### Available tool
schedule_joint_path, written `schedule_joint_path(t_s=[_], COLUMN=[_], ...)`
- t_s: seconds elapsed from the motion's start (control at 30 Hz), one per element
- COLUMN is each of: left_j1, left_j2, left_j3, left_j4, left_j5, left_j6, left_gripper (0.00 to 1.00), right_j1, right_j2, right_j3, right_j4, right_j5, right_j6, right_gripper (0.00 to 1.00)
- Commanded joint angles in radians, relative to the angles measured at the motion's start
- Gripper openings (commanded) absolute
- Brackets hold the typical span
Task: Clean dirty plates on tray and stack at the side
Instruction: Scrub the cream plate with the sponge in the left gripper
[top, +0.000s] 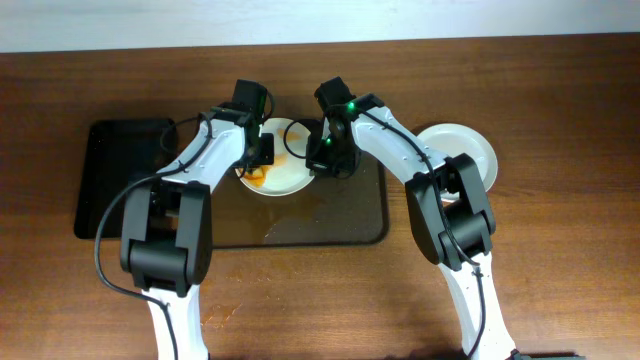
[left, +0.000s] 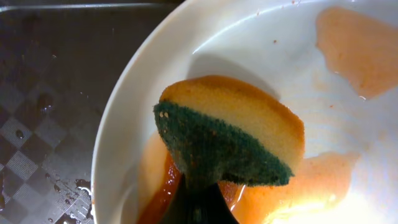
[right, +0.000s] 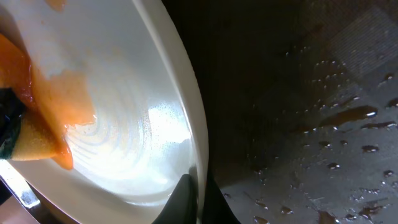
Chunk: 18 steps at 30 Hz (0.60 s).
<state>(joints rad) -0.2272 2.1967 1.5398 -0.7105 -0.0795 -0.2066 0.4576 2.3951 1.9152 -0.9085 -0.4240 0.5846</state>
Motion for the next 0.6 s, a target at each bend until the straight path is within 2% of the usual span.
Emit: schedule_joint_path(t_s=[0.0,0.57], left_j1=[0.005,0.005], left_j2=[0.324,0.324], left_j3=[-0.310,-0.507], left_j4=[0.072,0.327], left_j5=[0.069,0.068], left_j6=[-0.026,-0.025], left_gripper=[0.01,0.00], right_j1=[0.013,0.013], right_j2=[0.032,0.032], right_j3=[-0.001,-0.001], right_j4=[-0.010,-0.010], right_j5=[0.004,0.005], right_j6=[-0.053,-0.053], right_gripper=[0.04,0.04])
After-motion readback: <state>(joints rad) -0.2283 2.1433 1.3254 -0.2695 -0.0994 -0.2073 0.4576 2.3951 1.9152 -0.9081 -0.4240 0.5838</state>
